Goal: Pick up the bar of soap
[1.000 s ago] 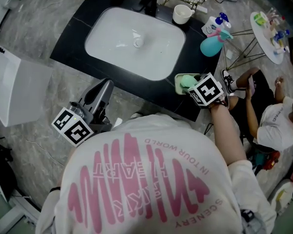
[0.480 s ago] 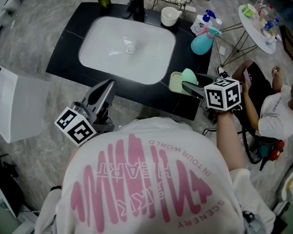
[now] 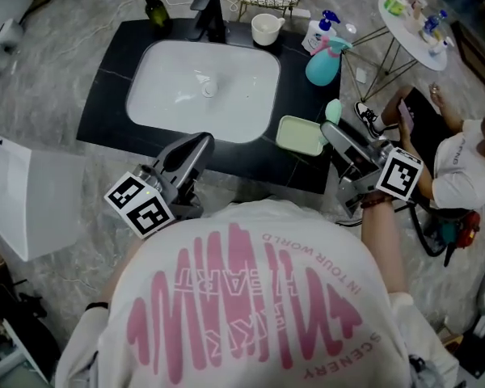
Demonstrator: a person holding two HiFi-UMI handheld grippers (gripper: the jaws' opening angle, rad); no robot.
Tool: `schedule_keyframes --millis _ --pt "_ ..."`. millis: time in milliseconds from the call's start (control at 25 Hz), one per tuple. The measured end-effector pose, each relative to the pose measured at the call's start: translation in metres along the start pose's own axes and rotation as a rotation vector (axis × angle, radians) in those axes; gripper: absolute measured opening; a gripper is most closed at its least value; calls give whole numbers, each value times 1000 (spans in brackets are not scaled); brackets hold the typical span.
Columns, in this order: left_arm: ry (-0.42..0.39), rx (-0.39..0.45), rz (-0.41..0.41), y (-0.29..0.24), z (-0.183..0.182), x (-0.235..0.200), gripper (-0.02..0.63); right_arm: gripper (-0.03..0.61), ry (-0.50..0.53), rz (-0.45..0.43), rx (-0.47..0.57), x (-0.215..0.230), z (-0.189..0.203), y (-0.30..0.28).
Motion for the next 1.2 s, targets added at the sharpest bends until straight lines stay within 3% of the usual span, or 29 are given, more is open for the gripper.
schedule_keyframes --millis 160,480,880,1200 --pt "4 -25 43 -7 2 3 11 282 -17 -60 111 -14 -4 22" --pt "-5 -29 92 -17 -6 -4 11 282 -68 -100 310 -18 9 59" --pt "-17 -25 172 -33 -9 7 11 282 -65 -80 382 -24 33 76" --pt "-18 -21 170 -27 -8 13 11 282 -49 -80 378 -30 38 80"
Point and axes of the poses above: the fingertips, and each gripper's own axes: y backward along the fingers, x to its right, z out of its underside, the point moved 4 cm from there along y, backward along the fingers, and after that the axes turned 8 degrees about -y, right-handed, at the moved point
